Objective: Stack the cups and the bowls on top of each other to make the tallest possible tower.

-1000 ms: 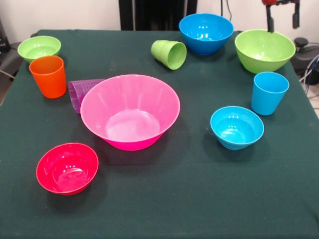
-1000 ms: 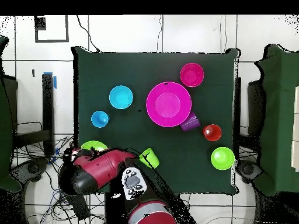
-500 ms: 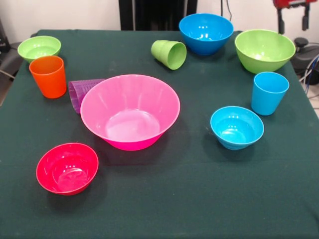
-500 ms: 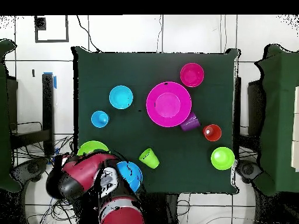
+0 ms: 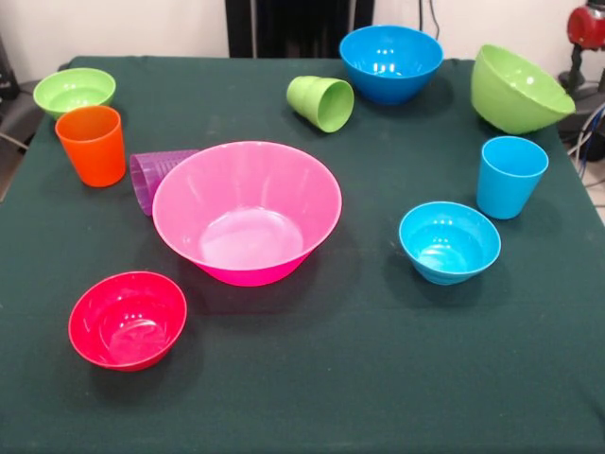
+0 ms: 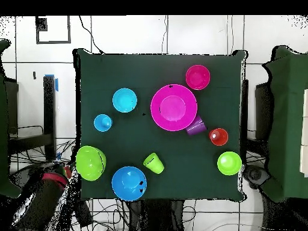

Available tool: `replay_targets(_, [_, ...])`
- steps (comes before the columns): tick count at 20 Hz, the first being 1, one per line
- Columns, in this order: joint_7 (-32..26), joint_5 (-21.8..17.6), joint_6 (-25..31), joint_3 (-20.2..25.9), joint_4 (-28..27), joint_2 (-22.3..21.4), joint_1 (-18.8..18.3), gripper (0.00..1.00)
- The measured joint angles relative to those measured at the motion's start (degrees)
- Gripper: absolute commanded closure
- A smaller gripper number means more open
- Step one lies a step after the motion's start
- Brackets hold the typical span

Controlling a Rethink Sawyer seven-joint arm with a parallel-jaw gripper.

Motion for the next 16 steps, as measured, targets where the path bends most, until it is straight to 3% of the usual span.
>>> replay_targets(2, [0.0, 0.0, 5.1, -4.6, -5.3, 3.5, 4.9, 0.00])
replay_targets(6, [0.0, 0.1, 13.0, -10.5, -12.9, 7.9, 8.8, 0.00])
replay_targets(11, [0.0, 0.9, 14.9, -13.1, -15.9, 8.9, 7.6, 0.00])
replay_targets(16, [0.0, 1.7, 14.9, -15.7, -17.1, 9.0, 4.2, 0.00])
